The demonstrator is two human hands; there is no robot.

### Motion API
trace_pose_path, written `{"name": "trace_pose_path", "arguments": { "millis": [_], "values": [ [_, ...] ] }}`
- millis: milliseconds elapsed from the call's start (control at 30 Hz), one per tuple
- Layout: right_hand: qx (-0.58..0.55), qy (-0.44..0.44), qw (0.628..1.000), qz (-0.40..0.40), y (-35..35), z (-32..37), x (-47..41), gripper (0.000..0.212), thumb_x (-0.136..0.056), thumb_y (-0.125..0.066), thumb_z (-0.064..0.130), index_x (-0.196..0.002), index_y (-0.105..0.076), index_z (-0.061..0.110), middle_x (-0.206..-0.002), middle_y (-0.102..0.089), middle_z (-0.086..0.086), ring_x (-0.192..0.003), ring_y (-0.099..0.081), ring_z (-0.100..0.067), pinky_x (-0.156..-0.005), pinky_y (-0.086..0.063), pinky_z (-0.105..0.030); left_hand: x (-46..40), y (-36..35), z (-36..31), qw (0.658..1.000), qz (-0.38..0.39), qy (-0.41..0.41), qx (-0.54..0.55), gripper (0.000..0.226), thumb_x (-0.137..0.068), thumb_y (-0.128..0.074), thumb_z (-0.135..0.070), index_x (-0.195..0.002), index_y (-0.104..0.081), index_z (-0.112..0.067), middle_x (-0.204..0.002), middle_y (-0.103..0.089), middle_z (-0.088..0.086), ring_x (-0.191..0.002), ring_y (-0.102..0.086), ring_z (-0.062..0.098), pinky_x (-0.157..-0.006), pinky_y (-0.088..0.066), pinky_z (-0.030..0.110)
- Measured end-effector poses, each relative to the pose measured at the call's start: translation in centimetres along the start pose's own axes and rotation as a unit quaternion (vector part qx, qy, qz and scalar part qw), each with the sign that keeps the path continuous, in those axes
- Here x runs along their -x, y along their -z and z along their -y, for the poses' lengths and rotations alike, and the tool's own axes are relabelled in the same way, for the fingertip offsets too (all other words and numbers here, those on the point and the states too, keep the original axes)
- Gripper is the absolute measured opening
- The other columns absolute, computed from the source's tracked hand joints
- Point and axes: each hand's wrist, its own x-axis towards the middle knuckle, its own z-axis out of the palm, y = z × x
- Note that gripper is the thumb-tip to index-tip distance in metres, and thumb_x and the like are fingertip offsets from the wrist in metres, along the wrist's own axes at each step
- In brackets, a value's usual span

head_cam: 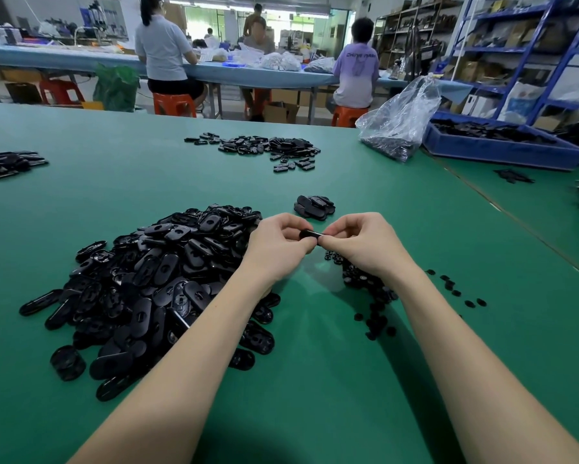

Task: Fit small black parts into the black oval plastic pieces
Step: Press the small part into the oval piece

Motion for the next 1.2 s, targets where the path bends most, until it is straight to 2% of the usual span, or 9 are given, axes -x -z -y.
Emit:
{"name": "trace_pose_path", "arguments": {
  "millis": [200, 333, 500, 633, 767, 900, 1000, 1100, 1200],
  "values": [
    [0.026, 0.023, 0.999, -0.028, -0.7, -0.1, 0.0, 0.011, -0.074, -0.079, 0.033, -0.074, -0.071, 0.026, -0.061, -0.068, 0.022, -0.052, -0.059, 0.006, -0.057, -0.046, -0.021, -0.2, -0.4, 0.4, 0.999, -0.033, -0.005, -0.005, 0.016, -0.08, -0.08, -0.018, -0.082, -0.068, -0.03, -0.083, -0.075, -0.005, -0.082, -0.072, 0.011, -0.073, -0.052, 0.023],
    [0.028, 0.052, 0.997, -0.042, -0.7, -0.1, 0.2, 0.013, -0.073, -0.079, 0.04, -0.074, -0.071, 0.029, -0.069, -0.07, 0.022, -0.053, -0.059, 0.002, -0.057, -0.05, -0.023, -0.1, -0.4, 0.6, 0.998, -0.039, -0.039, -0.003, 0.017, -0.082, -0.078, -0.016, -0.084, -0.067, -0.029, -0.082, -0.074, -0.002, -0.08, -0.073, 0.014, -0.084, -0.058, 0.032],
    [0.025, 0.079, 0.996, -0.018, 0.3, 0.0, 0.1, 0.004, -0.083, -0.076, 0.032, -0.083, -0.073, 0.033, -0.069, -0.072, 0.018, -0.056, -0.063, 0.002, -0.055, -0.046, -0.011, -0.3, 0.6, 0.2, 0.989, 0.004, -0.127, -0.071, 0.022, -0.085, -0.071, -0.008, -0.095, -0.068, -0.028, -0.079, -0.073, -0.006, -0.063, -0.064, 0.001, -0.067, -0.05, 0.012],
    [0.133, 0.077, 0.988, -0.007, 0.7, 0.4, 0.1, 0.005, -0.085, -0.07, 0.034, -0.081, -0.073, 0.037, -0.08, -0.073, 0.025, -0.083, -0.069, 0.0, -0.078, -0.054, -0.025, -0.1, 0.7, 0.5, 0.965, 0.019, -0.163, -0.206, 0.019, -0.084, -0.071, -0.008, -0.091, -0.073, -0.025, -0.08, -0.071, -0.007, -0.061, -0.055, 0.002, -0.065, -0.041, 0.003],
    [0.255, 0.048, 0.966, 0.005, 1.2, 0.3, 0.3, 0.025, -0.089, -0.065, 0.042, -0.114, -0.069, 0.04, -0.124, -0.069, 0.006, -0.12, -0.058, -0.019, -0.096, -0.045, -0.036, -0.2, 0.8, 0.8, 0.958, 0.034, -0.165, -0.233, 0.022, -0.087, -0.068, -0.011, -0.098, -0.069, -0.029, -0.077, -0.066, -0.007, -0.064, -0.058, 0.004, -0.066, -0.039, 0.001],
    [0.316, 0.009, 0.947, 0.055, 1.4, -0.4, 0.3, 0.045, -0.095, -0.062, 0.047, -0.137, -0.058, 0.033, -0.142, -0.058, 0.002, -0.137, -0.047, -0.022, -0.117, -0.03, -0.058, -1.5, 0.4, 0.5, 0.951, 0.012, -0.164, -0.263, 0.02, -0.086, -0.07, -0.014, -0.09, -0.07, -0.034, -0.07, -0.066, -0.011, -0.065, -0.059, -0.001, -0.066, -0.037, 0.0],
    [0.304, -0.004, 0.951, 0.055, 1.7, -0.9, 0.4, 0.045, -0.095, -0.062, 0.046, -0.138, -0.057, 0.033, -0.141, -0.06, 0.0, -0.135, -0.05, -0.023, -0.116, -0.033, -0.056, -3.8, -0.5, -0.3, 0.948, -0.009, -0.15, -0.279, 0.017, -0.086, -0.07, -0.016, -0.09, -0.069, -0.033, -0.075, -0.066, -0.009, -0.068, -0.059, -0.001, -0.077, -0.048, 0.011],
    [0.281, -0.006, 0.959, 0.042, 2.0, -1.2, 0.5, 0.043, -0.094, -0.062, 0.045, -0.135, -0.058, 0.035, -0.139, -0.062, 0.001, -0.13, -0.053, -0.022, -0.114, -0.037, -0.054, -6.8, -1.5, -1.5, 0.937, -0.021, -0.126, -0.324, 0.019, -0.089, -0.066, -0.018, -0.102, -0.072, -0.03, -0.099, -0.071, 0.0, -0.091, -0.067, 0.018, -0.089, -0.055, 0.034],
    [0.264, -0.007, 0.964, 0.03, 2.2, -1.6, 0.4, 0.04, -0.094, -0.062, 0.044, -0.133, -0.059, 0.037, -0.137, -0.062, 0.001, -0.128, -0.054, -0.022, -0.112, -0.04, -0.053, -9.9, -2.6, -2.7, 0.941, -0.037, -0.107, -0.318, 0.024, -0.088, -0.065, -0.015, -0.106, -0.073, -0.027, -0.104, -0.071, 0.002, -0.099, -0.066, 0.023, -0.089, -0.056, 0.037]
  ]
}}
